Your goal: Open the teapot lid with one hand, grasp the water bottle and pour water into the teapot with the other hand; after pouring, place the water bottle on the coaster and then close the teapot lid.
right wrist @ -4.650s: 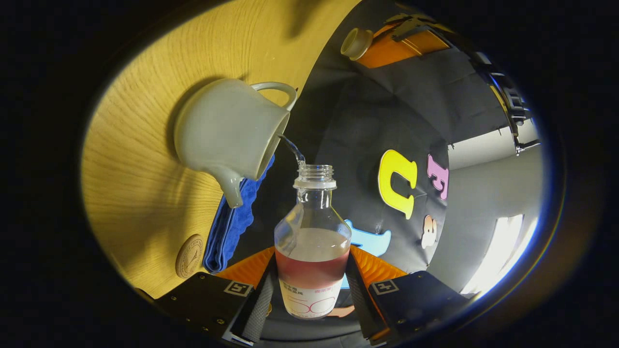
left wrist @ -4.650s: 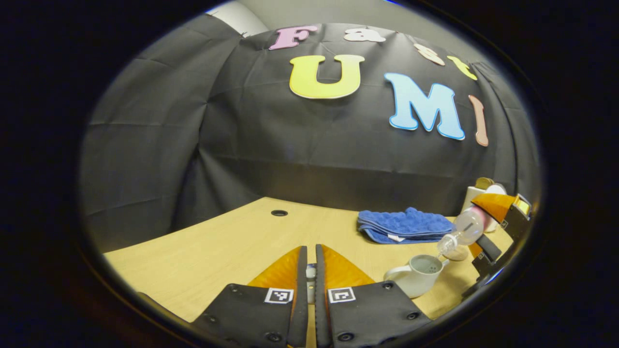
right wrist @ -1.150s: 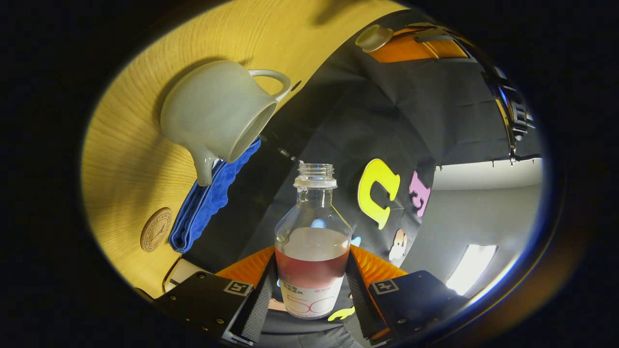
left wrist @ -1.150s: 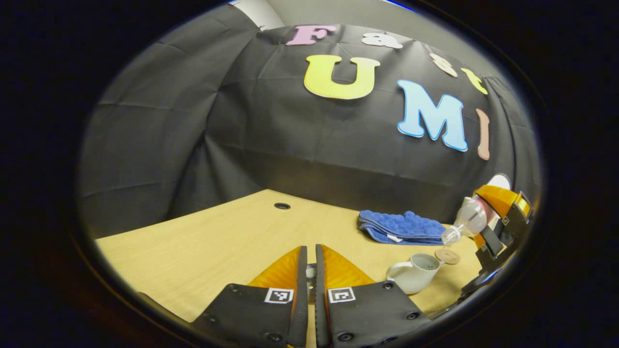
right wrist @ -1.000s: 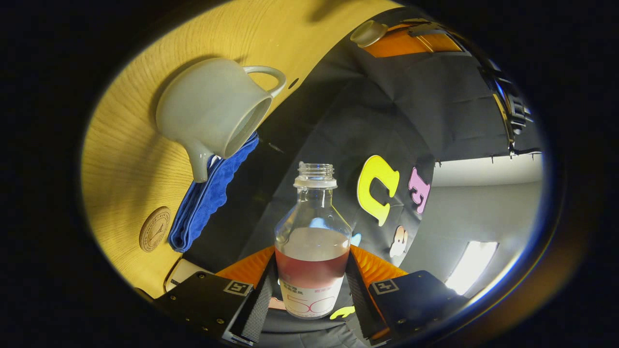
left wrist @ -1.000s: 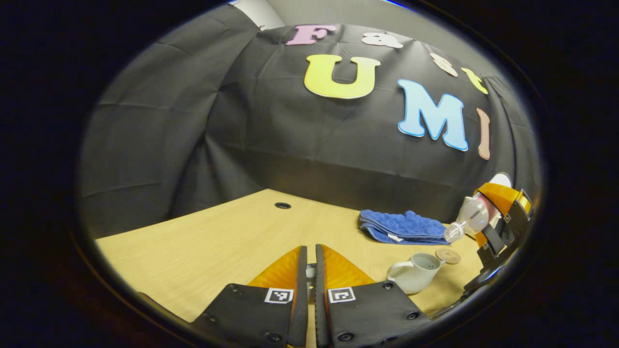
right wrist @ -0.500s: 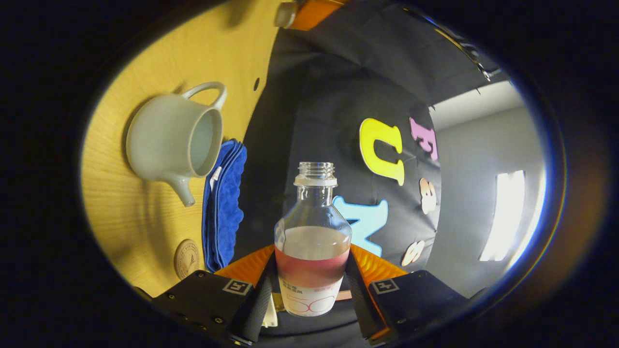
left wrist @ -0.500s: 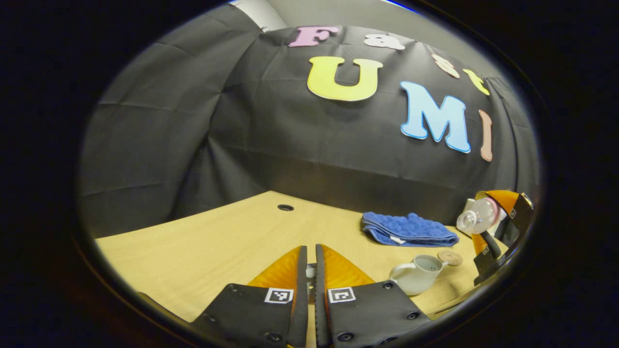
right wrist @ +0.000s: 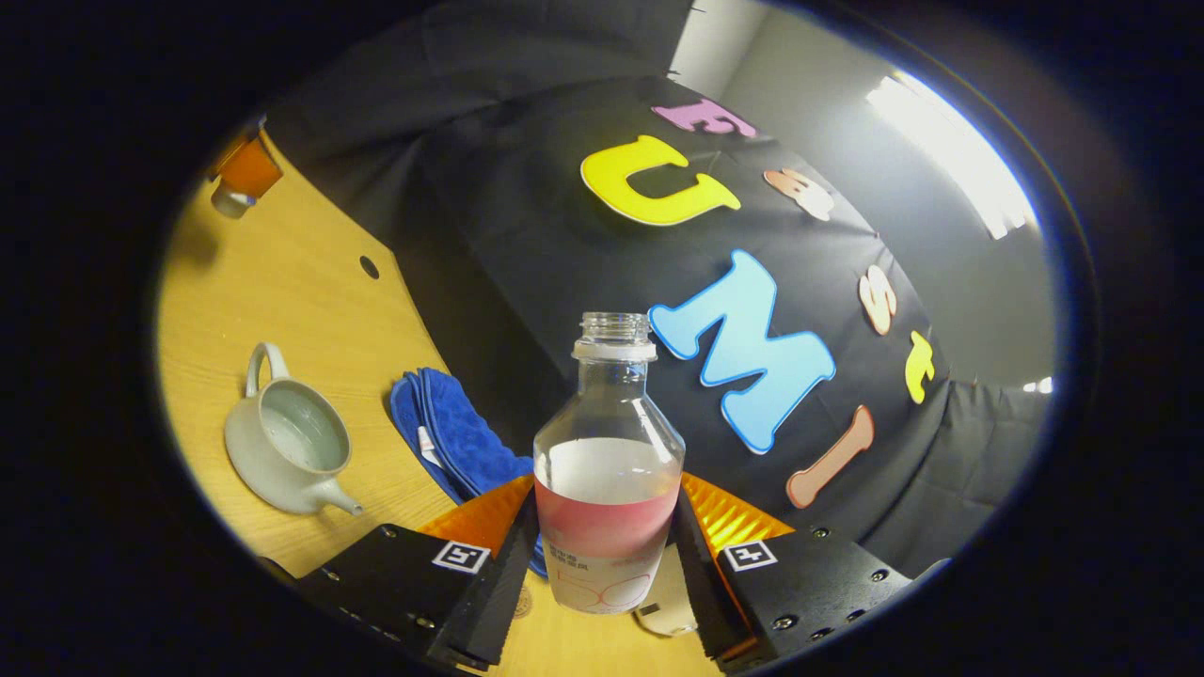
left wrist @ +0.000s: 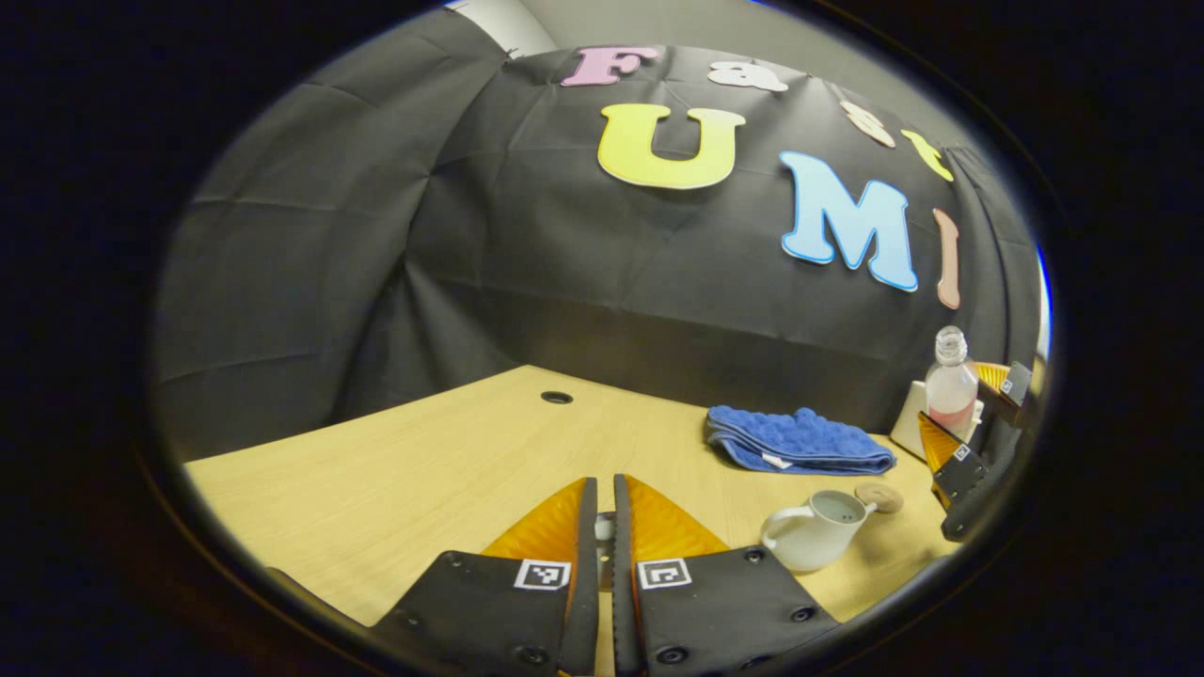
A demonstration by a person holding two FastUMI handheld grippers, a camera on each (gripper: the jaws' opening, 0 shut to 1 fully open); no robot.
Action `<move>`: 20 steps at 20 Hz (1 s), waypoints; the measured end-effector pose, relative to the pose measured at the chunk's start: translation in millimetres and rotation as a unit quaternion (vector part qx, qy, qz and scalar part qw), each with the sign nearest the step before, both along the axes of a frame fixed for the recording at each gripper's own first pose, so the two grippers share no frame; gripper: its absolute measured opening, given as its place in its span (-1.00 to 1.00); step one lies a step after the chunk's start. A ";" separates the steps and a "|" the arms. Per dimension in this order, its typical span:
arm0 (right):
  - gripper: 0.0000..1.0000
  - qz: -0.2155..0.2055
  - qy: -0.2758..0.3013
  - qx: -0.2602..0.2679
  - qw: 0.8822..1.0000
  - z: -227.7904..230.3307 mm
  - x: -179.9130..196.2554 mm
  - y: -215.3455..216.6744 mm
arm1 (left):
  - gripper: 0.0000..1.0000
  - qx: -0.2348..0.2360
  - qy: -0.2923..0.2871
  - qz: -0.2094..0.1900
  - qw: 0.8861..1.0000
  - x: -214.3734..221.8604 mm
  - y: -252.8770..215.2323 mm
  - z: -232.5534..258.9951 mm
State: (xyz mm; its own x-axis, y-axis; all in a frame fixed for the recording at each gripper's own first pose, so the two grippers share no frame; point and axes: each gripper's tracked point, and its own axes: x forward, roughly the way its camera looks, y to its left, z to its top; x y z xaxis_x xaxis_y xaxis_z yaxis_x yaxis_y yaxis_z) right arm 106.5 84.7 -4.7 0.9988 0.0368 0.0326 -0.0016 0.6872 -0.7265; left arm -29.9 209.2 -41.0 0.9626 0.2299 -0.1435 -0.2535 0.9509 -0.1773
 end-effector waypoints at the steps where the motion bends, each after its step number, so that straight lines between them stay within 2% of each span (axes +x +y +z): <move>1: 0.50 0.004 0.013 0.030 0.999 -7.2 2.8 -1.6 | -0.74 0.000 0.000 0.001 1.000 0.1 0.1 -0.7; 5: 0.51 0.009 0.053 0.158 0.986 -24.6 13.0 -12.6 | -0.74 0.000 0.003 0.000 1.000 0.5 -0.6 -1.9; 10: 0.50 -0.002 0.075 0.283 0.956 -30.4 24.5 -33.5 | -0.76 0.000 0.006 -0.001 1.000 1.2 -2.0 -3.7; 17: 0.50 -0.007 0.104 0.368 0.924 -52.7 42.1 -50.1 | -0.74 0.002 0.007 -0.002 1.000 1.6 -2.8 -3.2; 20: 0.50 -0.017 0.113 0.389 0.914 -61.9 47.7 -57.1 | -0.74 0.002 0.009 -0.002 1.000 0.7 -3.0 -3.9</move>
